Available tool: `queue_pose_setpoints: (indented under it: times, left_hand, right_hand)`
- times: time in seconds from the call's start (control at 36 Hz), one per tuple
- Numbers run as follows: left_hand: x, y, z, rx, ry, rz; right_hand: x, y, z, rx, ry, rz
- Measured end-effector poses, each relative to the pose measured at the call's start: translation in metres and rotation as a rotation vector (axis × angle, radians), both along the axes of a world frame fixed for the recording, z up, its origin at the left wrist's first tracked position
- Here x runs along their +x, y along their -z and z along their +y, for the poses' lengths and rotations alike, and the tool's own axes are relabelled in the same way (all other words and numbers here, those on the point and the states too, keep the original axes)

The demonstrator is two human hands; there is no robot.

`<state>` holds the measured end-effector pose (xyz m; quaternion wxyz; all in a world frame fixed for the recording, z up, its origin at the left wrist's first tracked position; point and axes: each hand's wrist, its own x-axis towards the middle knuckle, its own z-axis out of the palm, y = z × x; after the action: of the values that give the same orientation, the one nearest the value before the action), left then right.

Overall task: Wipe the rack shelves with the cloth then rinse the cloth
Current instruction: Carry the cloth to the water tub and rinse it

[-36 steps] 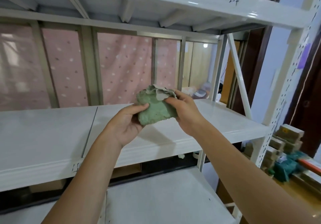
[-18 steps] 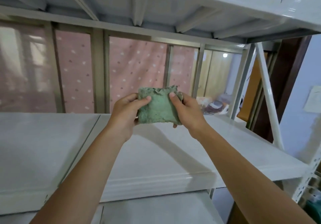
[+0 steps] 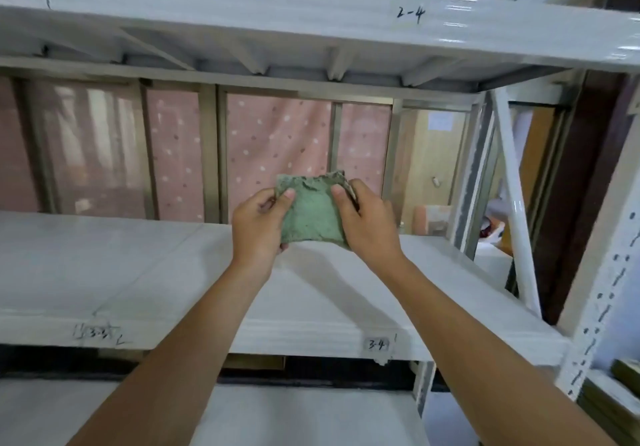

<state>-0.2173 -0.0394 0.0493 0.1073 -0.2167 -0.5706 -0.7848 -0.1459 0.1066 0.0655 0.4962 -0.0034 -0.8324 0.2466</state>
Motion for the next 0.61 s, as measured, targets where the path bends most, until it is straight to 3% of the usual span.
queue_pose_setpoints:
  times: [0.33,0.61]
  left_hand:
    - [0.062,0.005,0.002,-0.051,-0.011,-0.101]
    - [0.084,0.005,-0.004,-0.068,-0.058,-0.111]
  right_hand:
    - [0.061,0.003,0.013,-0.023,-0.064,-0.086]
    - [0.074,0.013,0.008,-0.096,0.022,-0.142]
